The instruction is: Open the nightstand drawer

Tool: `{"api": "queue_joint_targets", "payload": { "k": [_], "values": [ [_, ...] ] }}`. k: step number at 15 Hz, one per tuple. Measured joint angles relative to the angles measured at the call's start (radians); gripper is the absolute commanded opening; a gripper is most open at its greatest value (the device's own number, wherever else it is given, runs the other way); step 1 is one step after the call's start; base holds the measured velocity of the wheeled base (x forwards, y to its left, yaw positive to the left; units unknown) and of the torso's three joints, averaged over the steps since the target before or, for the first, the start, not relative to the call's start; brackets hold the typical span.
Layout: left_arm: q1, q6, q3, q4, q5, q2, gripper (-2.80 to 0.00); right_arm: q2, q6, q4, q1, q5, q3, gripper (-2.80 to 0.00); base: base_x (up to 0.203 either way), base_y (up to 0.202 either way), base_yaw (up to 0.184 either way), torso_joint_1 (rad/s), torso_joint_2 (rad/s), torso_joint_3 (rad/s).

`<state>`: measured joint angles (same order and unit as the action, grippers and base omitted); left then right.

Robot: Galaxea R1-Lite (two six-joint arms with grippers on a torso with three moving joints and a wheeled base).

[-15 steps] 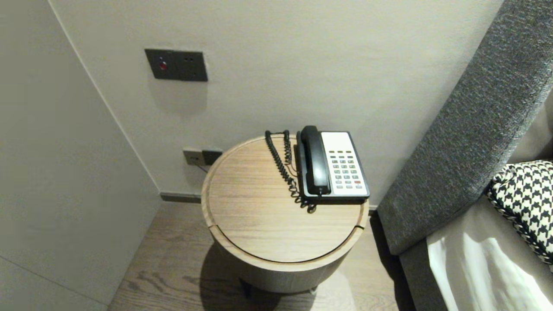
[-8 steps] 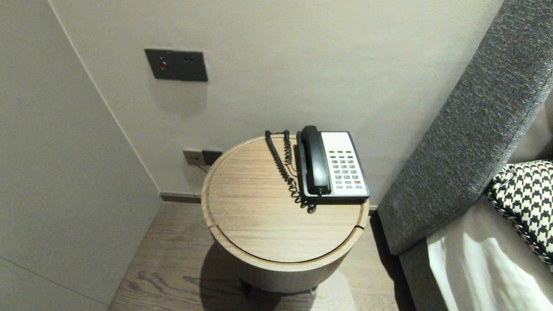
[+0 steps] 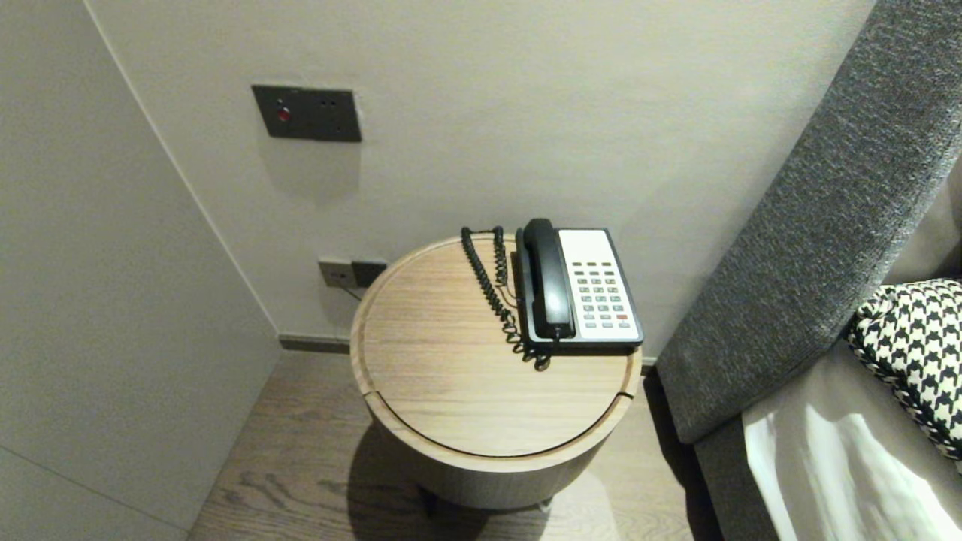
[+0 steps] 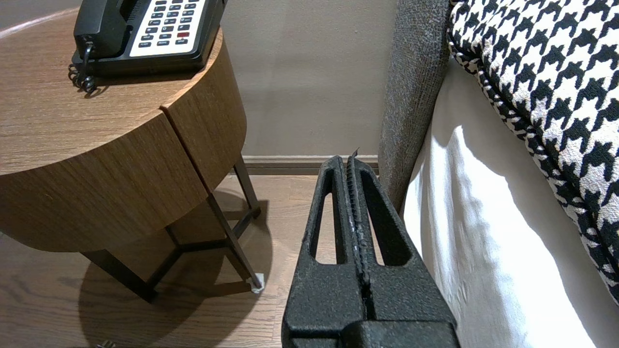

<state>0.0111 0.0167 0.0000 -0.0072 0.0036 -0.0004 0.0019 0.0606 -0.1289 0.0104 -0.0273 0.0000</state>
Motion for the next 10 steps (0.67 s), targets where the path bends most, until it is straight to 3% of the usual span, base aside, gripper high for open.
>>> {"api": "queue_joint_targets", "payload": {
  "k": [10],
  "values": [
    [0.0, 0.0, 0.0, 0.0, 0.001, 0.0, -2.8, 0.0, 0.003, 0.0, 0.0, 0.0, 0.0, -2.8, 0.0, 0.0, 0.0, 0.0, 0.0, 0.0]
  ]
}}
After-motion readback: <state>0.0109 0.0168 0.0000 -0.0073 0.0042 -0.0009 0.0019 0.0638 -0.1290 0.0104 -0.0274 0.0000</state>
